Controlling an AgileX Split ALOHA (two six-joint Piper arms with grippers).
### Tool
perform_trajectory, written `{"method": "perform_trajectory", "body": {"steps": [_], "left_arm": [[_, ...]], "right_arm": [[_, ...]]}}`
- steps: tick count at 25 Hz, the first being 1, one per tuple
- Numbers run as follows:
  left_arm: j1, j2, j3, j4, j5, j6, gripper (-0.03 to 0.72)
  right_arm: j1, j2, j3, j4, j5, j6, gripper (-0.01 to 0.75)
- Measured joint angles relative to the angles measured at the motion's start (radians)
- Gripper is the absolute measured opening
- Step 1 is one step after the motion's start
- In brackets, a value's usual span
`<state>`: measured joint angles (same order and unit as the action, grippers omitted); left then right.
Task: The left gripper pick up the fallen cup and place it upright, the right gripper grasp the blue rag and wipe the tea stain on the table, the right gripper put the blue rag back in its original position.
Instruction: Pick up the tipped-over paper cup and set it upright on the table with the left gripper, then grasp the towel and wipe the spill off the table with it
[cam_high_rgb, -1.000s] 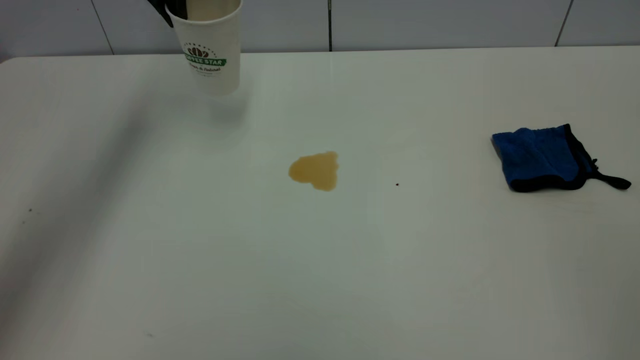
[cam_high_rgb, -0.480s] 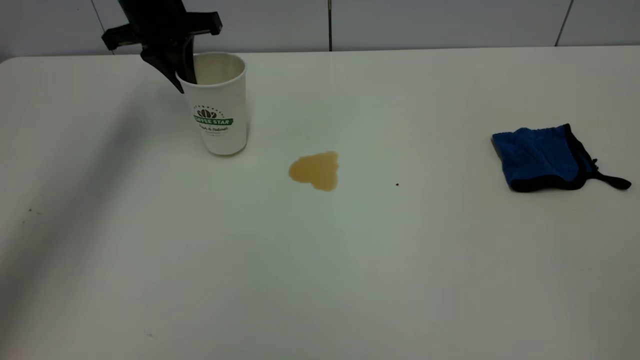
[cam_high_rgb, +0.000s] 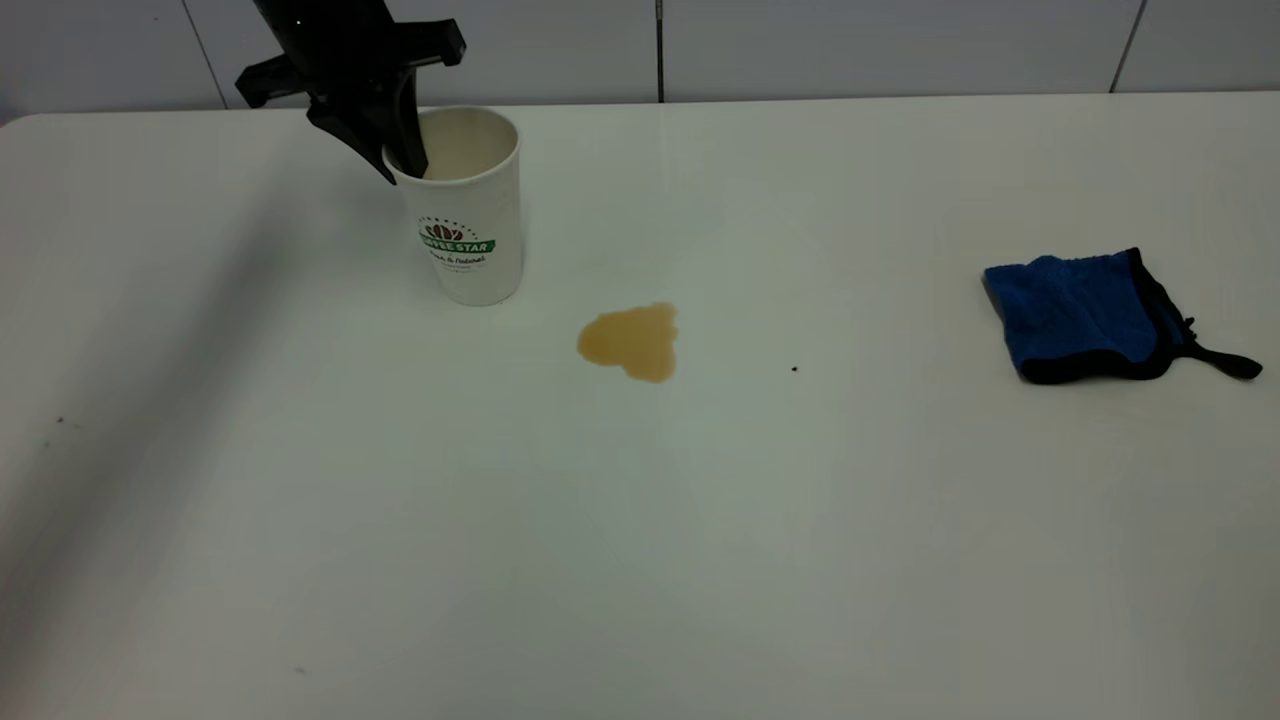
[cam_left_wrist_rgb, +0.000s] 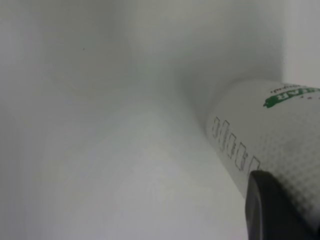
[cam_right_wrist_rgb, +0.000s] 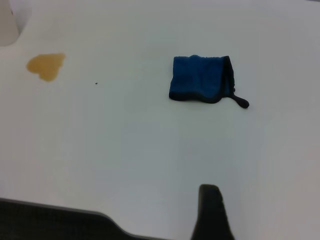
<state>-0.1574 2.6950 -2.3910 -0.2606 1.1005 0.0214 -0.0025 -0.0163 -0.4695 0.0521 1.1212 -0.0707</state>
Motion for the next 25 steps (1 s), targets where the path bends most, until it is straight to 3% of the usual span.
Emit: {"method": "perform_trajectory", "body": {"steps": [15, 25], "left_arm": [[0.0, -0.014, 0.0, 0.0, 0.01, 0.002, 0.428], [0.0, -0.168, -0.024, -0.017, 0.067, 0.048, 0.452]], "right_arm": [[0.0, 0.0, 0.0, 0.0, 0.0, 0.0, 0.572], [0.0, 0.0, 0.0, 0.0, 0.0, 0.0, 0.572]]}}
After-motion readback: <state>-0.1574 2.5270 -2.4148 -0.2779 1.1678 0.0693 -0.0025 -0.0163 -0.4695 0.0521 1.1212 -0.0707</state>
